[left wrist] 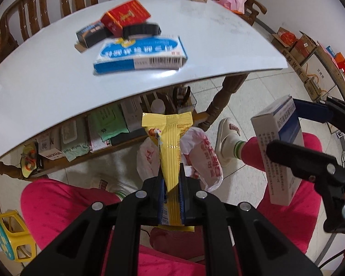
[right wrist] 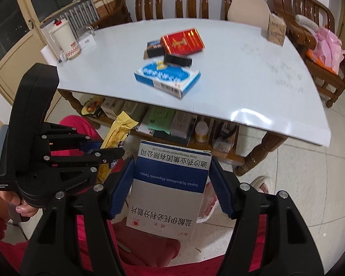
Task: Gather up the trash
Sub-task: 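Carry the medicine box and yellow wrapper down toward the plastic bag, then lower both tools into the bag and open both grippers to drop items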
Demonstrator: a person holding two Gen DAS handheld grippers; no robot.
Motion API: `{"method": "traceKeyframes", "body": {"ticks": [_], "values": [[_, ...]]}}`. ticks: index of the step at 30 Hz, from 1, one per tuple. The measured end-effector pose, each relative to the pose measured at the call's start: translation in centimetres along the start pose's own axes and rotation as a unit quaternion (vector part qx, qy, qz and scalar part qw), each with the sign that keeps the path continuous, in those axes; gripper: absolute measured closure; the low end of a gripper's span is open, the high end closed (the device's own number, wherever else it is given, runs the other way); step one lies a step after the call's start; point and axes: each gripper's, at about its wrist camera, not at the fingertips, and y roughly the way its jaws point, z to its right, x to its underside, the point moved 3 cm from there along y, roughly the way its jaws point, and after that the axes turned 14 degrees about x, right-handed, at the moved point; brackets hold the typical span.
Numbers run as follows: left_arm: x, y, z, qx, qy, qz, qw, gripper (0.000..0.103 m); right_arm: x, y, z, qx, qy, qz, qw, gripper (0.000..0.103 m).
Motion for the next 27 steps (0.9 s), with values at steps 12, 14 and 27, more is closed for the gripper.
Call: {"method": "traceKeyframes", "body": {"ticks": [12,14,27], "values": [[1.0,6.4,-2.0,0.005,-0.015,-0.057,0.9983,0.092,2.7,6.1,0.1,0.000,0.015,-0.049,0.999,0.039],[1.2,7.3,-2.2,0.005,-0.018,-0.066,0.9977,0.092,3.1,7.2,0.3,-0.001,0.019,-0.058,0.998,0.039],[1.5,12.8,-3.9,0.036,-0.034,-0.118,0.9918,0.092,4.5,12.9,1.4,0.011,0.037,-0.103,0.994,0.039]]}}
